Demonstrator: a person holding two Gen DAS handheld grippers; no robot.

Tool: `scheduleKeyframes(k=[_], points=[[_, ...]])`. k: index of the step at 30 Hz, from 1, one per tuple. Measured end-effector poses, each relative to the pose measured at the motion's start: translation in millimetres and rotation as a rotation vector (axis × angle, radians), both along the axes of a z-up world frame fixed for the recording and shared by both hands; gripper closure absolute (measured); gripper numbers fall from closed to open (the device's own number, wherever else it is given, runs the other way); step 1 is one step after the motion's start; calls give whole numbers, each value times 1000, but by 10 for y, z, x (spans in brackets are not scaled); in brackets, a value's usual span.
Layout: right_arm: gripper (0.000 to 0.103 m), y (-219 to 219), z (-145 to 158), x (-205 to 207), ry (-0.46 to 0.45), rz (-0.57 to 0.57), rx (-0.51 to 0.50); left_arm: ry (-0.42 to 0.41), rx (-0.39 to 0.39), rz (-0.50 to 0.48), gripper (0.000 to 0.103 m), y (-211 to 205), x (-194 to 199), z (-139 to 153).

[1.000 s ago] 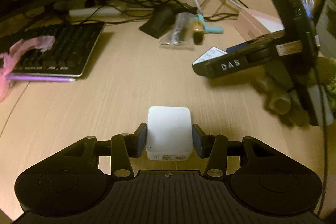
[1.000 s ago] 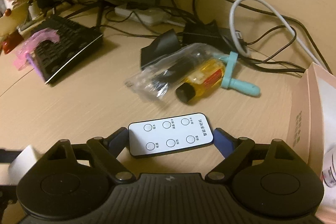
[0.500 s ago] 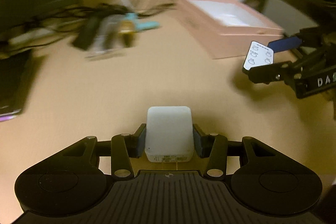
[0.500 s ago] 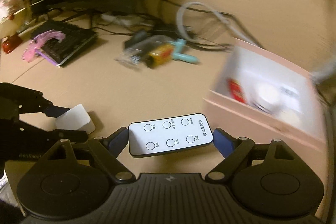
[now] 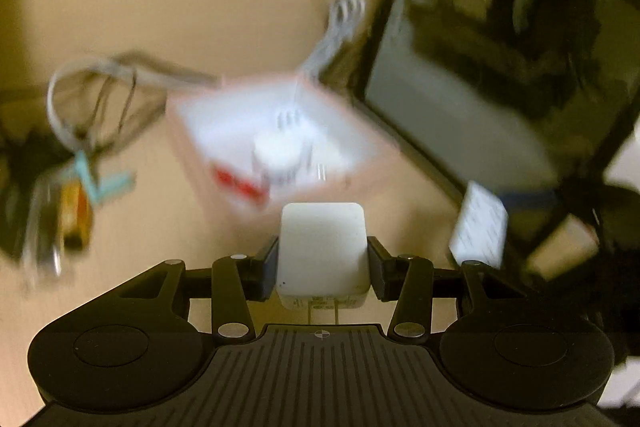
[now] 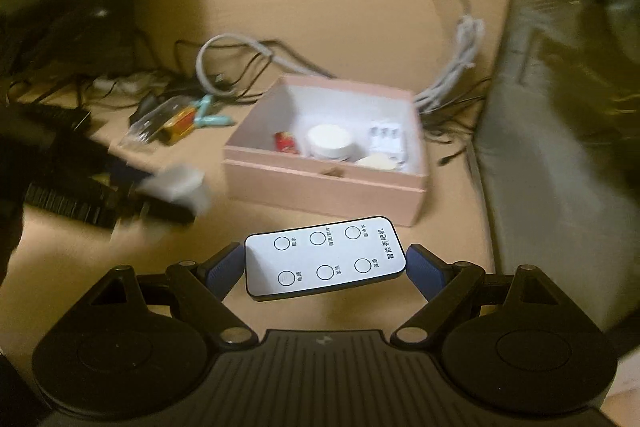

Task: Organize rigid objects
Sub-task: 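Lower the cube charger into the pink box with the left gripper while the right drops the remote in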

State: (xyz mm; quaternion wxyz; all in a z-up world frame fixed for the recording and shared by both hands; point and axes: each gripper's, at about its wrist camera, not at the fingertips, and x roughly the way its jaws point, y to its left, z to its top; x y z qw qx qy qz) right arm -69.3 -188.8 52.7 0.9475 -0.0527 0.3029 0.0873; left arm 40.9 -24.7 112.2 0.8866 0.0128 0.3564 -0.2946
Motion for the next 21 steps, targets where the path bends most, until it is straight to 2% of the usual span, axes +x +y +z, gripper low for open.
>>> scheduleKeyframes(k=[3, 5, 8, 14, 16, 21], points=[[15, -112, 109, -71, -30, -36, 12, -47, -12, 25, 54, -111, 311, 157], [15, -165, 163, -103, -44, -57, 12, -44, -17, 51, 54, -202, 545, 180], [15, -223, 175, -123, -43, -85, 15, -33, 18, 79, 54, -379, 887, 93], [15, -249, 125, -119, -25, -124, 19, 55, 70, 228, 54, -531, 1581, -179], [15, -249, 118, -116, -22, -137, 13, 75, 95, 225, 54, -590, 1787, -247], [15, -262, 123, -116, -8, -155, 8, 165, 132, 121, 53, -736, 2165, -508]])
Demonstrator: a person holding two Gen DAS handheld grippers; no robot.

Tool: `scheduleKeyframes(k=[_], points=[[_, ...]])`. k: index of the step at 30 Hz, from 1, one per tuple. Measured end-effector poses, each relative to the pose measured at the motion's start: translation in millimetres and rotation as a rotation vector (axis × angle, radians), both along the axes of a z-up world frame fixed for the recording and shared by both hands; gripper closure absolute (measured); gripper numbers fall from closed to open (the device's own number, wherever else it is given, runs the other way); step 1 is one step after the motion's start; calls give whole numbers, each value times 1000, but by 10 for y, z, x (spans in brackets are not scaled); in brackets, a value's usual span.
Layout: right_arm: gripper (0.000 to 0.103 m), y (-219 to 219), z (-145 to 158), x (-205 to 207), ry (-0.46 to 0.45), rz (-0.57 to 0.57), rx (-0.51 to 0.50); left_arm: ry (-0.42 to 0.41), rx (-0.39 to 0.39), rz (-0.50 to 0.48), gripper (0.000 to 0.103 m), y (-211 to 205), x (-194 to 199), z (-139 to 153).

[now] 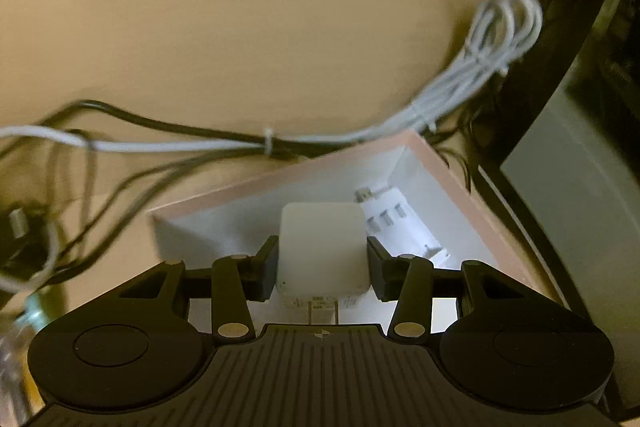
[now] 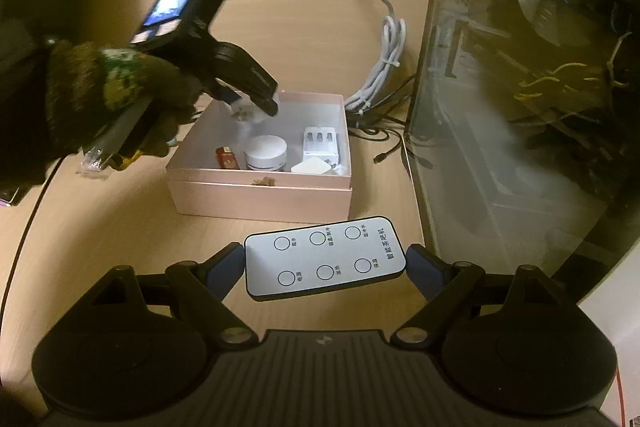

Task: Organize rigid objects
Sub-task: 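Lower the cube charger into the pink box with the left gripper while the right drops the remote in, then grasp the clear plastic bag with the black item using the left gripper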

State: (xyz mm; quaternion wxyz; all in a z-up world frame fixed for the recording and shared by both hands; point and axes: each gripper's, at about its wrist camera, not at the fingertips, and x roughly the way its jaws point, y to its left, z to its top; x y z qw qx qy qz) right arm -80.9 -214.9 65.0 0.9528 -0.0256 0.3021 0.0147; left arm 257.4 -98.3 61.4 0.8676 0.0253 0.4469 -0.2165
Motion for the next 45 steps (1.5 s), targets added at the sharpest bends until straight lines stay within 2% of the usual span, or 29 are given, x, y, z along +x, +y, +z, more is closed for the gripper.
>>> scheduleKeyframes(k=[2, 4, 8, 14, 16, 19, 25, 28, 33, 38, 42, 45], points=[[15, -11, -16, 10, 12, -5, 2, 3, -2, -7, 50, -7, 69, -81], [15, -21, -40, 46, 26, -5, 5, -13, -44, 8, 54, 35, 76, -69], [15, -25, -69, 148, 44, 6, 12, -71, -136, 14, 54, 220, -113, 163], [15, 36, 116, 514, -11, 65, 29, -226, -256, 63, 54, 859, -973, 505], [15, 82, 214, 708, -37, 83, 36, -248, -266, 98, 54, 1086, -1314, 495], [15, 164, 297, 1050, -46, 104, 48, -225, -271, 161, 54, 1415, -1762, 384], [15, 392, 207, 1768, -17, 115, 11, -157, -207, 329, 54, 1991, -2374, 135], [15, 442, 64, 2000, 50, 113, 15, -148, -128, 396, 54, 2166, -2545, 18], [15, 427, -210, 2122, 177, 80, 36, -131, -44, 430, 54, 2343, -2692, -65], [14, 385, -226, 1896, 124, 73, 9, -133, -14, 423, 54, 2361, -2600, -67], [15, 385, -88, 1576, 24, 83, -15, -196, -5, 392, 54, 2319, -2394, 56], [14, 441, -19, 1276, -52, 103, -46, -236, -19, 381, 54, 2297, -2080, 147]])
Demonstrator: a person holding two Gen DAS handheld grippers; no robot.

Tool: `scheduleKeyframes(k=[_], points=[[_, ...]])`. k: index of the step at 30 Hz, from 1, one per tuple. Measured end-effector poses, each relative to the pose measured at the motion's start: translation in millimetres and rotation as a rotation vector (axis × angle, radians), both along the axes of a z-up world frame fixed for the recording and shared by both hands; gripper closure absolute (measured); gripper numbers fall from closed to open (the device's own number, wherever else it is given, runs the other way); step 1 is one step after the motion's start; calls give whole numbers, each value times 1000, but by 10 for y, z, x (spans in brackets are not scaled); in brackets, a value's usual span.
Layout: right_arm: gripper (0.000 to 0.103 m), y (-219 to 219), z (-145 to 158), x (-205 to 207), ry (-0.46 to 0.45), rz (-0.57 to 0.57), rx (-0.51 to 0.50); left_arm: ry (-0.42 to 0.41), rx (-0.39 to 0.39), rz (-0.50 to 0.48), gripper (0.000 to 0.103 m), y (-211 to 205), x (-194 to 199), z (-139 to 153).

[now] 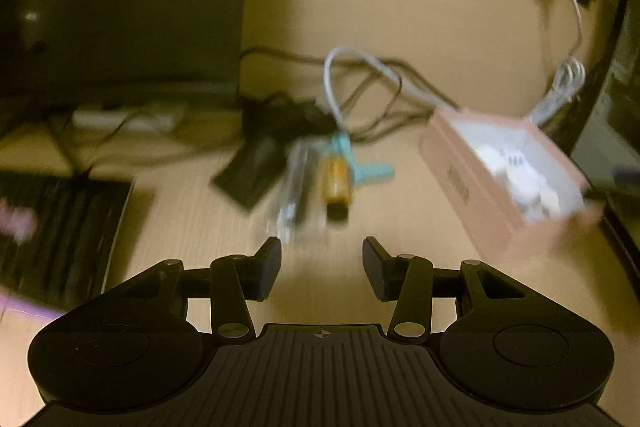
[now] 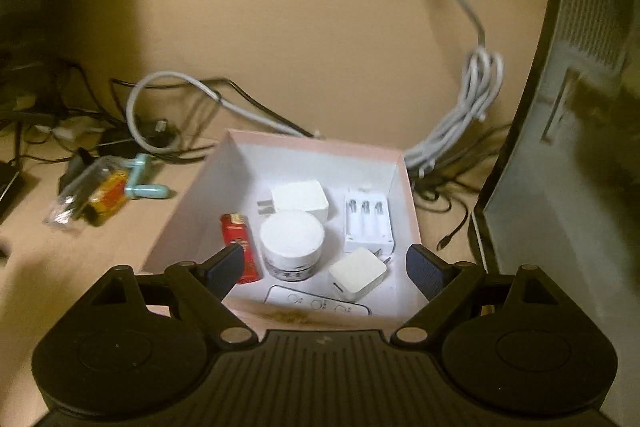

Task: Organize rigid objects
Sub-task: 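Grasp the clear plastic bag with the black item using the left gripper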

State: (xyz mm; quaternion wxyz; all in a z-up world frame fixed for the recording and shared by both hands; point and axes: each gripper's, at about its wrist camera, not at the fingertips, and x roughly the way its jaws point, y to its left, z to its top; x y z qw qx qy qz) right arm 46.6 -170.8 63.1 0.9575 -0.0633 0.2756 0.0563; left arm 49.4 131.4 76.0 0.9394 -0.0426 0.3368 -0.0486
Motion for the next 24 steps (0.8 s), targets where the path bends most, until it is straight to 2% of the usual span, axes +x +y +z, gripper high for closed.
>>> scheduleKeyframes(k=[3, 8, 11, 14, 18, 19, 20, 24], points=[[15, 89, -8, -188, 3, 42, -11, 3, -31, 12, 54, 3, 385, -16], [15, 238, -82, -457, 41, 94, 1, 93, 11, 56, 54, 7, 989, -222], [15, 315, -144, -634, 40, 120, -33, 138, -5, 59, 58, 31, 1167, -352], [15, 355, -203, -791, 45, 141, -73, 167, -32, 69, 60, 64, 1281, -455], [15, 343, -274, -868, 89, 142, -67, 180, 5, 57, 63, 19, 1378, -529], [15, 338, -293, -878, 98, 140, -67, 180, 16, 49, 75, 6, 1364, -524], [15, 341, -310, -888, 105, 136, -69, 176, 19, 47, 78, 3, 1329, -510], [15, 382, -297, -888, 103, 144, -58, 175, -44, 39, 80, 25, 1006, -466]])
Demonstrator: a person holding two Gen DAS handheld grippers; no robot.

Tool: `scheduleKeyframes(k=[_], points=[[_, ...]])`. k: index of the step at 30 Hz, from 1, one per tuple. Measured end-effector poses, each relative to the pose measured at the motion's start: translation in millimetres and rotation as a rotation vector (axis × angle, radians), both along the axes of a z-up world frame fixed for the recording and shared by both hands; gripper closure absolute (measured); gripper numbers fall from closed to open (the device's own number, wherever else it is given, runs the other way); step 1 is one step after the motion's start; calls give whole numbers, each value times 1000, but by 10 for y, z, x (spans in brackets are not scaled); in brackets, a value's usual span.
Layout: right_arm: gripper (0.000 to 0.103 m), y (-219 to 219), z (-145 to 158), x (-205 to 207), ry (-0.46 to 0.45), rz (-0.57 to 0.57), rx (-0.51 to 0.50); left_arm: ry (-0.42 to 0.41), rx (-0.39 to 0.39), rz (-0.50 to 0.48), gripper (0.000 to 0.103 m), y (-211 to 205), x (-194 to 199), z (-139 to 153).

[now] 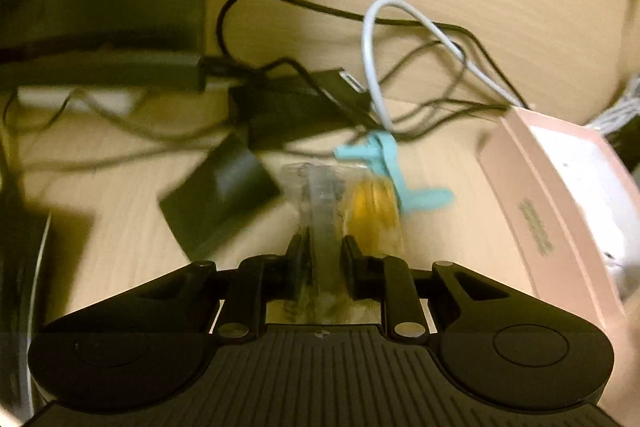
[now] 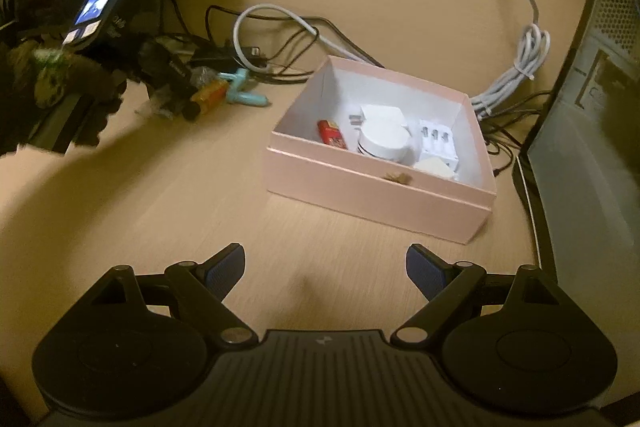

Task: Organize rigid objects

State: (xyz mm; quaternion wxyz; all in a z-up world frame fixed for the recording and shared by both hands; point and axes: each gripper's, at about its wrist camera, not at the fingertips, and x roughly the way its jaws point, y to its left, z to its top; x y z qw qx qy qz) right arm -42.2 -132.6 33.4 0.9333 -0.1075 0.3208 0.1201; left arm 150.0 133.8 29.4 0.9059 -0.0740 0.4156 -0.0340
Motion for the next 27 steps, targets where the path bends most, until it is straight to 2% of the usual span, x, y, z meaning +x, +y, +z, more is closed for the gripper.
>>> scheduleKeyframes(k=[6, 11, 15, 21, 27], points=[[15, 232, 148, 156, -45, 66, 29, 11, -48, 7, 80, -23, -814, 29], [15, 597, 313, 569, -73, 126, 86, 19, -53, 70, 80, 21, -1374, 26], [15, 994, 290, 1156, 32, 157, 137, 11, -73, 112, 80, 46, -1655, 39], [15, 1661, 108, 2022, 101, 106, 71, 6, -99, 162, 80, 142, -1847, 28], [15, 1917, -223, 2611, 173, -1, 26, 8, -127, 214, 80, 251, -1970, 9]])
